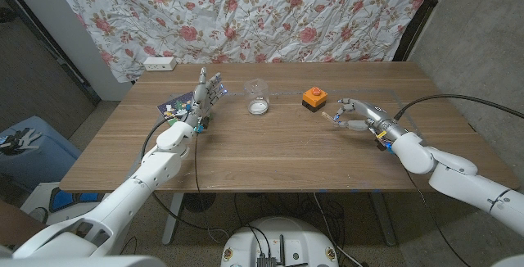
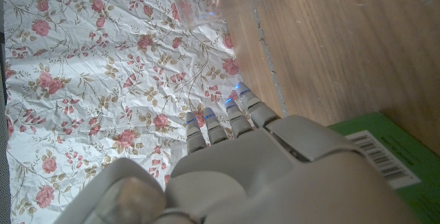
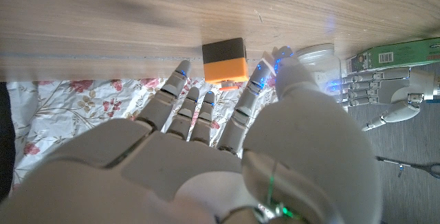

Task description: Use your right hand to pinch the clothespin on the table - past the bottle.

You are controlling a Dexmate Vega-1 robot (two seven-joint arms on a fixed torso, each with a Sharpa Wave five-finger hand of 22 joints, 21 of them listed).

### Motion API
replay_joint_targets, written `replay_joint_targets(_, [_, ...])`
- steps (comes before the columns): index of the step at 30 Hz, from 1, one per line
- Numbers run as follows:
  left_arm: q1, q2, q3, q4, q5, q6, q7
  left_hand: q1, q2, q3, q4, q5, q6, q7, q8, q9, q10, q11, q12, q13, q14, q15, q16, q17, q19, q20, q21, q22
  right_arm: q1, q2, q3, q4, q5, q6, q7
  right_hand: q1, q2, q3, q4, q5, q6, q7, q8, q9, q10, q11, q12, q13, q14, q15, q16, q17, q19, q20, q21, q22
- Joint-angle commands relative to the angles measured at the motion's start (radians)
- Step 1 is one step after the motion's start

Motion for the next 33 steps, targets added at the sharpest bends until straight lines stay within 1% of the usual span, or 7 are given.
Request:
replay_joint_targets(1, [-0.001,-0.001,0.001,0.001,0.001,0.001,0.002,0.003,0.008,0.0,0.006,0.004,0.0,-0.009,0.006,0.005,0.002,-0.007,0.006,0.002,0.005,-0.01,0.005,0.004,0.007,-0.001,0.007,0.002,-0.001,0.026,-0.002,0.029,0.026,0.036,-0.017,-0.003,0.01,-0.005,-0.002,-0.001,0.008,-0.003,0.005,0.005,0.012,-0.002,0.0,-0.001,0.012,-0.002,0.005,0.002,-0.001,0.004,-0.001,0.001])
replay_joint_targets(12, [-0.009,-0.011,0.007,0.014,0.006,-0.004,0.002,0.003,0.008,0.0,0.006,0.004,0.001,-0.009,0.006,0.005,0.003,-0.006,0.006,0.002,0.005,-0.01,0.005,0.004,0.007,-0.001,0.007,0.002,0.002,0.036,-0.002,0.041,0.035,0.047,-0.021,-0.005,0.013,-0.007,-0.002,-0.002,0.009,-0.002,0.006,0.006,0.013,-0.001,-0.001,0.0,0.013,-0.003,0.006,0.004,0.0,0.005,-0.001,0.002])
replay_joint_targets(20, [-0.003,-0.003,0.002,0.006,0.002,-0.002,0.0,0.004,0.008,0.0,0.006,0.004,0.001,-0.009,0.006,0.005,0.003,-0.008,0.006,0.002,0.005,-0.01,0.005,0.004,0.007,-0.001,0.007,0.002,0.002,0.042,-0.003,0.04,0.035,0.044,-0.026,-0.004,0.015,-0.009,-0.003,-0.002,0.025,0.0,0.012,0.005,0.016,-0.004,0.0,0.0,0.014,-0.005,0.007,0.006,0.002,0.006,0.0,0.002])
replay_joint_targets(33, [0.002,0.002,-0.001,-0.002,-0.001,0.001,0.0,0.004,0.008,0.0,0.005,0.004,0.001,-0.009,0.006,0.005,0.003,-0.007,0.006,0.002,0.005,-0.011,0.005,0.004,0.007,-0.001,0.007,0.002,0.005,0.051,-0.004,0.045,0.033,0.043,-0.034,0.004,0.02,-0.007,-0.007,-0.003,0.043,0.002,0.014,0.0,0.021,-0.009,-0.001,0.0,0.014,-0.011,0.009,0.011,0.002,0.006,0.0,0.002])
